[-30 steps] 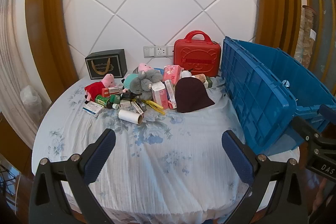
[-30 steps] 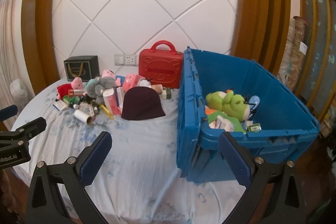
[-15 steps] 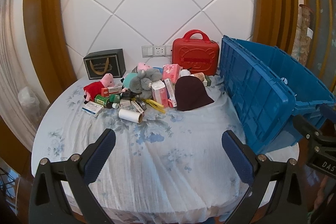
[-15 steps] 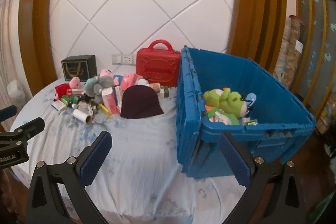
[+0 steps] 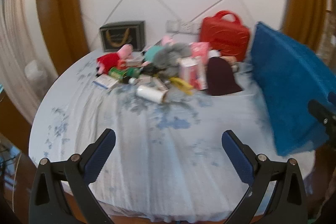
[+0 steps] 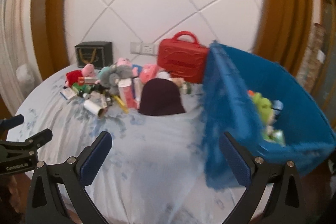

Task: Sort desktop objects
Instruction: 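Move both tools toward the pile of items on the table, then grasp the white roll with the left tool while the right tool grasps a slim medicine box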

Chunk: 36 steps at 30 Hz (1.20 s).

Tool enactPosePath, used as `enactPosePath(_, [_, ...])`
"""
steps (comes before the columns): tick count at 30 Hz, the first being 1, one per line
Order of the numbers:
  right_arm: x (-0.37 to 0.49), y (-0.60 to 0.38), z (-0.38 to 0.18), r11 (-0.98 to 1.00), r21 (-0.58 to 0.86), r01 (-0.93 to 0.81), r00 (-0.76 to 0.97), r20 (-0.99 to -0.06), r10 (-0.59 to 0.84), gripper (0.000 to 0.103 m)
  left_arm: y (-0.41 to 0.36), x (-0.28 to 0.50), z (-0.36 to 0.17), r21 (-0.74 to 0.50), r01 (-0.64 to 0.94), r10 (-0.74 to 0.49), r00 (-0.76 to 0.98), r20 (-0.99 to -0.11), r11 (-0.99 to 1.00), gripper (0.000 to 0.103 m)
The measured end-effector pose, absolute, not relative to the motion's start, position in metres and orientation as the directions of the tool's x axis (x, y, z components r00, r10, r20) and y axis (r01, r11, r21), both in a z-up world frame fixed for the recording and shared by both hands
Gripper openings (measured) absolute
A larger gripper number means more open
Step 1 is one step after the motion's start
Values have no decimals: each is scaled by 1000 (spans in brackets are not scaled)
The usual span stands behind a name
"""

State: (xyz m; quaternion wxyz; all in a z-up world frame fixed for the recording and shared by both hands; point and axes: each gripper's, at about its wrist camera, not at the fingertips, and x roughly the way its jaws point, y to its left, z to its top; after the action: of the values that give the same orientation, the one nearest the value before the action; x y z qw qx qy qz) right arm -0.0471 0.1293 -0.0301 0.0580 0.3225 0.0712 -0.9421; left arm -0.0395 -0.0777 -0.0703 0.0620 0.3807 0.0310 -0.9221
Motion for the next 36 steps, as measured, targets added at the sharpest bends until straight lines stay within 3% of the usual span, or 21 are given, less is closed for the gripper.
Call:
enactPosePath(11, [-201, 96, -105, -956, 3, 293, -648, -734, -201, 103, -126, -151, -138, 56, 266, -197, -541, -817, -962, 103])
enactPosePath(18, [-255, 59, -145, -933, 9, 359, -560, -798, -223, 103, -149, -199, -172, 28, 306, -179, -480, -859, -952, 103])
enactPosePath(25, [-294, 36, -184, -940, -29, 339, -525, -835, -164, 103, -153, -279, -239, -14, 228, -90, -439, -894, -974, 103])
enactPosePath(32, [-322, 12, -223, -944, 7, 330, -464, -870, -169, 103, -181, -304, -280, 49, 233, -135, -373, -918, -971, 101])
enactPosePath(36, [-331, -19, -230, -925, 46, 377, -420, -882, -215, 103, -223, -287, -278, 169, 296, -265, -325, -908, -940, 101])
